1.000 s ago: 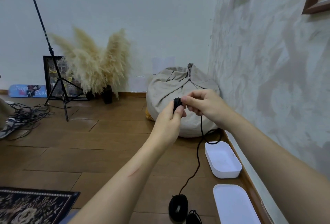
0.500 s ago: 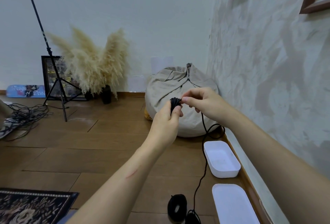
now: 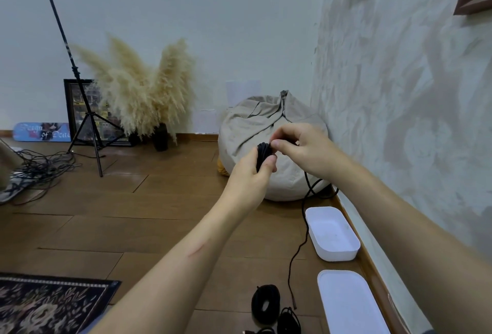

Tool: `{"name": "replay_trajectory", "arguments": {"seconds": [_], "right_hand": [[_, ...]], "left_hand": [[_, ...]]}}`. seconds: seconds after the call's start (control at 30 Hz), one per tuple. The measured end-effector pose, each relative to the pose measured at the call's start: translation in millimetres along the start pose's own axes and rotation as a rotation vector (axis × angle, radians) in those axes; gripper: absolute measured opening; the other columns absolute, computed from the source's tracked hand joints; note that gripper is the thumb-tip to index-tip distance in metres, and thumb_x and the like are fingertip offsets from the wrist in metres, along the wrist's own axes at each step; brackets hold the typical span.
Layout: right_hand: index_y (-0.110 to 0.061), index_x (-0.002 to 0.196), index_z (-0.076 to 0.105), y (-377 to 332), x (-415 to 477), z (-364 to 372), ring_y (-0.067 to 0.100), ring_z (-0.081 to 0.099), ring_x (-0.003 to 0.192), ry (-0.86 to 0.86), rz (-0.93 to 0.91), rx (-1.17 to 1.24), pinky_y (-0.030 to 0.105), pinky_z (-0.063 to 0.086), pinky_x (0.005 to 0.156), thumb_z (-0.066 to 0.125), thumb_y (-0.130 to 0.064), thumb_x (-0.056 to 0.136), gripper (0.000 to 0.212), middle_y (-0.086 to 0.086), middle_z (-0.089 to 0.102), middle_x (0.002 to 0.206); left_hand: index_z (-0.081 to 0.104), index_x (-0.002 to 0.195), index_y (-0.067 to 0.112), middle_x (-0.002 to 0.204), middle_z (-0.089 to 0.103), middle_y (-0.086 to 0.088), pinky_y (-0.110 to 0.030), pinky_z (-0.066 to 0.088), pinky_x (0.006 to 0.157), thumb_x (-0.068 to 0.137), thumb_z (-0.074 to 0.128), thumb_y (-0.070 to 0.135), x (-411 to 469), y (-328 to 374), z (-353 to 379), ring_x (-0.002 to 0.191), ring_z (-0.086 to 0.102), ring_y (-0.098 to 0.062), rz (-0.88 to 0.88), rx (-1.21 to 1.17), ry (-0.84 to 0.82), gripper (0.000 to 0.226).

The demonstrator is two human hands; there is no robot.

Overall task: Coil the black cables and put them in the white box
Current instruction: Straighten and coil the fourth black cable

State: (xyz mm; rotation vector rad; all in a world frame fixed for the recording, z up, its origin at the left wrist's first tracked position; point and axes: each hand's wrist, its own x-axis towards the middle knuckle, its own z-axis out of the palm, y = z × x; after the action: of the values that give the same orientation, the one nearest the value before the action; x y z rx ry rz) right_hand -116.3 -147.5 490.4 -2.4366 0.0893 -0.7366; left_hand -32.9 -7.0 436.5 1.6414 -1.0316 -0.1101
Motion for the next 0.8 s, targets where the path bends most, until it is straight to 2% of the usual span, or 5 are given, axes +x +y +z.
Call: {"name": "replay_trajectory", "arguments": {"seconds": [0.23,0.33,0.57,0.67,0.8], "right_hand": [[-0.005,0.095,0.069,2.3,1.3,-10.5,0.003,0.057,0.065,0.044,0.042,0.281,0.016,0.043,0.063,0.072,-0.011,0.091,0.008,0.000,0.063,0.070],[-0.012,0.095,0.072,9.1,-3.1,-11.5,0.009,0.049,0.065,0.012,0.083,0.388,0.017,0.039,0.059,0.067,-0.014,0.095,0.005,0.003,0.061,0.075],[-0.011,0.110,0.066,28.5,-8.0,12.8,0.009,0.047,0.063,-0.032,0.188,0.522,0.024,0.037,0.056,0.050,-0.012,0.104,0.017,-0.006,0.059,0.070],[-0.021,0.096,0.063,21.4,-13.9,36.9,0.008,0.047,0.059,-0.124,0.220,0.508,0.019,0.037,0.052,0.045,-0.015,0.107,0.022,-0.002,0.057,0.073],[-0.024,0.086,0.060,4.8,-12.5,57.4,0.007,0.045,0.053,-0.251,0.177,0.417,0.017,0.036,0.050,0.041,-0.011,0.106,0.030,-0.008,0.055,0.059]], "left_hand": [[0.058,0.100,0.027,0.094,0.063,0.010,-0.039,0.048,0.099,0.107,0.045,0.030,-5.3,8.3,3.3,0.105,0.062,-0.013,0.022,-0.037,-0.036,0.015],[0.061,0.106,0.021,0.092,0.062,0.009,-0.039,0.049,0.099,0.104,0.044,0.034,-7.8,14.4,3.5,0.099,0.061,-0.010,0.074,-0.065,-0.072,0.022],[0.058,0.105,-0.006,0.085,0.061,0.009,-0.010,0.045,0.079,0.108,0.042,0.006,-10.9,33.4,-2.4,0.080,0.059,0.006,0.145,-0.159,-0.066,0.020],[0.056,0.111,-0.002,0.099,0.060,0.002,-0.010,0.049,0.067,0.107,0.043,0.005,-8.3,37.5,-4.1,0.074,0.061,0.010,0.084,-0.232,0.011,0.016],[0.056,0.116,0.018,0.095,0.061,0.008,-0.014,0.047,0.063,0.107,0.046,0.014,0.1,22.4,-8.4,0.079,0.061,0.005,0.064,-0.119,0.213,0.014]]}}
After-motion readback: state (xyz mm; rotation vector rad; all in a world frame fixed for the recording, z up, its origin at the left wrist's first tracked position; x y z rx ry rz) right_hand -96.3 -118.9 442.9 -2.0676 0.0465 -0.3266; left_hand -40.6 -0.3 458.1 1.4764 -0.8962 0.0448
